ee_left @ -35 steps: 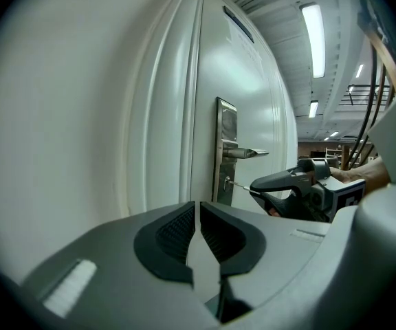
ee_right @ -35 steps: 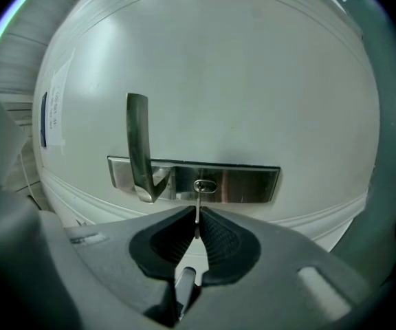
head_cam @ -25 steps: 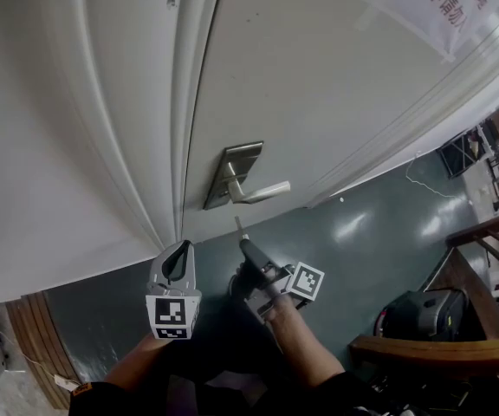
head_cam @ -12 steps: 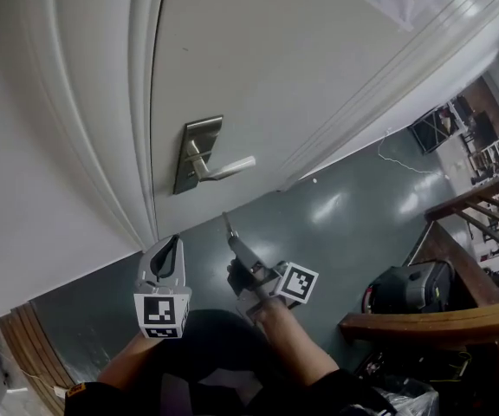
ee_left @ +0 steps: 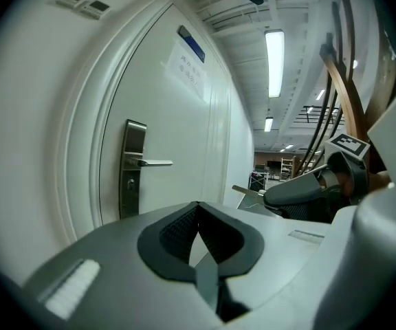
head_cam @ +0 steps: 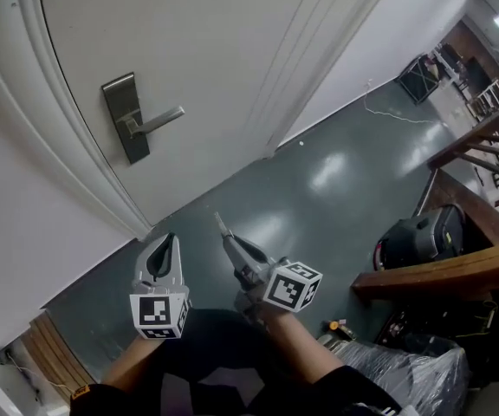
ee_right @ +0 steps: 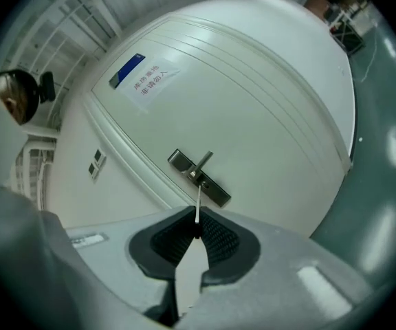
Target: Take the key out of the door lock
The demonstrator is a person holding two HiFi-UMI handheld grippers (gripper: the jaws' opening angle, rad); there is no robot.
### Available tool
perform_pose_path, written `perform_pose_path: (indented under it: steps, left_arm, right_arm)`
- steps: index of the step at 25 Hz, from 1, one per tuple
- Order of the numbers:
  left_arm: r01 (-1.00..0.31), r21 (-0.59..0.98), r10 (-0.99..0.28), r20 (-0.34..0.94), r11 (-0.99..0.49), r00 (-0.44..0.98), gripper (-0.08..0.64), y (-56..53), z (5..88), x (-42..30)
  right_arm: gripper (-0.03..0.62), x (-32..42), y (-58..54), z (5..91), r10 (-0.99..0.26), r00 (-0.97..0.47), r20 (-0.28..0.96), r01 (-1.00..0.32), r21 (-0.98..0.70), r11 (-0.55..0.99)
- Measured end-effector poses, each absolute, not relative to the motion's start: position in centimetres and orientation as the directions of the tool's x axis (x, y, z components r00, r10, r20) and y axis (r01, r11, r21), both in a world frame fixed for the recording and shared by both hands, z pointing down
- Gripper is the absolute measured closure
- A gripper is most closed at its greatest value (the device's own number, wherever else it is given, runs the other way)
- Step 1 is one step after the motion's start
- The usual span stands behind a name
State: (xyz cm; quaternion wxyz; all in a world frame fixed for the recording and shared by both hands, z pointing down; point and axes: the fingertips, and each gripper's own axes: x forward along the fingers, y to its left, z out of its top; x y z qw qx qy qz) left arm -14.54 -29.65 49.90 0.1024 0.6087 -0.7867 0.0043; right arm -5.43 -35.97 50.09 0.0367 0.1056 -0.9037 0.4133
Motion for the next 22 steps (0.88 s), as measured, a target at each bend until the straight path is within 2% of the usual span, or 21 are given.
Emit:
perform_pose_path:
  steps: [4, 11, 22]
  left_arm:
    - [-0.961, 0.090, -0.954, 0.179, 0.260, -0.241, 0.542, -27.8, 50.0, -9.2]
    - [-0.943, 0.063, -0.928, 0.212, 0.326, -0.307, 0.542, -22.1, 49.3, -5.0]
    - [-0.907, 0.028, -0.883, 0.243, 0.420, -0.401, 0.543, -12.2, 49.3, -2.7]
  right_arm:
    - [0.577, 0.3, -34.6, 50.8, -0.211, -0.954, 0.212, -0.299, -0.626, 0.720]
    - [0.577, 5.1, -30.5, 49.6, -0.271, -0.935, 0.227, -0.344, -0.414, 0.842]
    - [0.577, 6.7, -23.2, 48.7, -0.268, -0.941, 0.205, -0.321, -0.295, 0.900]
